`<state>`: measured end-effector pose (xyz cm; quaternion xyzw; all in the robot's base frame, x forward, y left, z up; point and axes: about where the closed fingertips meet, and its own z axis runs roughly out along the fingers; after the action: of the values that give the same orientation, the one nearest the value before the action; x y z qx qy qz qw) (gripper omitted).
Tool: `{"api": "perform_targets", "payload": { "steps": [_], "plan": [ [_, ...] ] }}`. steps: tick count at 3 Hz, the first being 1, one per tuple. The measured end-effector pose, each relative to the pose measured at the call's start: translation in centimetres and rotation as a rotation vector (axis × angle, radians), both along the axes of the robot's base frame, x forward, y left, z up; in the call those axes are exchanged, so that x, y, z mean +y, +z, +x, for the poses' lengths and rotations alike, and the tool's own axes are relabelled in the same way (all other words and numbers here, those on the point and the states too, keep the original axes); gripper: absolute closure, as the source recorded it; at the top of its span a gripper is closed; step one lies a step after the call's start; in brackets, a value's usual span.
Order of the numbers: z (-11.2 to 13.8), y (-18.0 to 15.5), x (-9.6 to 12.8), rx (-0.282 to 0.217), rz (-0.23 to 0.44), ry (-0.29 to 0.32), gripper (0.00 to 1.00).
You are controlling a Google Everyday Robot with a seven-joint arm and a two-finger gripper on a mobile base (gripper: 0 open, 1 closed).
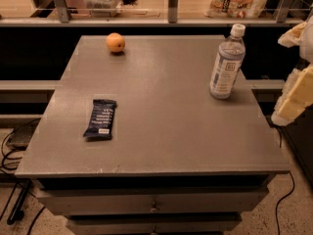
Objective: Knock blue plastic bottle over
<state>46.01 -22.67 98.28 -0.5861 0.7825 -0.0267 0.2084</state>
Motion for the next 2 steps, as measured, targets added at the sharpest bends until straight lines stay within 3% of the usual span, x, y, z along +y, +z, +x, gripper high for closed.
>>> {"api": "perform_targets", "payload": {
  "steps": [1, 2],
  "plan": [
    [1.80, 0.11, -0.66, -0.037, 0.054, -0.006, 0.00],
    [1.81, 0.11, -0.66, -0.037, 0.054, -0.006, 0.00]
  ]
}}
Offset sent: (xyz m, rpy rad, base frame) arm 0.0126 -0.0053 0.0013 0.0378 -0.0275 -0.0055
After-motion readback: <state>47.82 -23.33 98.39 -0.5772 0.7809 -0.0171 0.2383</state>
